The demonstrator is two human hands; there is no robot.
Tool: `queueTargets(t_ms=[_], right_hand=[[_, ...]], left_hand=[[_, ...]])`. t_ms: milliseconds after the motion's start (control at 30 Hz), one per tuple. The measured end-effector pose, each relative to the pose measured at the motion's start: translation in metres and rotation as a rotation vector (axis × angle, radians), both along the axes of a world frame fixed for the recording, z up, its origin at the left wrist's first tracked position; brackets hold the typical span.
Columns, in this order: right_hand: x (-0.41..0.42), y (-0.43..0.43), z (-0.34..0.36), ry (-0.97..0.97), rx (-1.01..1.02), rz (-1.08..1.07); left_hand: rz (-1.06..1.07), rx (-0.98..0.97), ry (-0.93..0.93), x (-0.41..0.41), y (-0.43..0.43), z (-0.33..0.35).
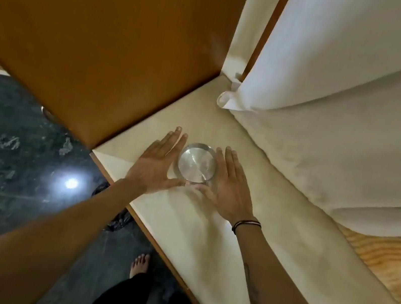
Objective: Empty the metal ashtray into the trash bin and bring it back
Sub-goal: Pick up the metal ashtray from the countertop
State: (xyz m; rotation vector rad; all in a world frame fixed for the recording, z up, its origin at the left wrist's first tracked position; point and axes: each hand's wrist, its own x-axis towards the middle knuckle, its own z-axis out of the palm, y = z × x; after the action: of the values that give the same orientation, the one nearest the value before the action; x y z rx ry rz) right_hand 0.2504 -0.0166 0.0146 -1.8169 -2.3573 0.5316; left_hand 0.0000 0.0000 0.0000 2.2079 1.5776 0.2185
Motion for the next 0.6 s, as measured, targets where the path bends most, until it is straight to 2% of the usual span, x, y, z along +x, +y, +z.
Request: queueTargets(t_ms=[133, 267, 367, 500, 600], right_hand=[[0.003, 0.015, -0.026, 0.066, -0.082, -0.036], [0.0, 0.017, -0.047, 0.174, -0.164, -0.094], [-0.009, 0.011, -0.052, 0.306, -0.183, -0.206], [-0.013, 0.004, -0.047, 0.497, -0.249, -0.301], [-0.016, 0.001, -0.035, 0.569, -0.288, -0.314]], left_hand=[[-0.011, -0.156, -0.075, -0.003, 0.007, -0.028], [0.042, -0.193, -0.17, 0.007, 0.007, -0.044], [0.129, -0.205, -0.304, 0.014, 0.006, -0.049], [0.17, -0.329, -0.518, 0.005, 0.005, -0.043], [0.208, -0.42, -0.714, -0.007, 0.0, -0.036]])
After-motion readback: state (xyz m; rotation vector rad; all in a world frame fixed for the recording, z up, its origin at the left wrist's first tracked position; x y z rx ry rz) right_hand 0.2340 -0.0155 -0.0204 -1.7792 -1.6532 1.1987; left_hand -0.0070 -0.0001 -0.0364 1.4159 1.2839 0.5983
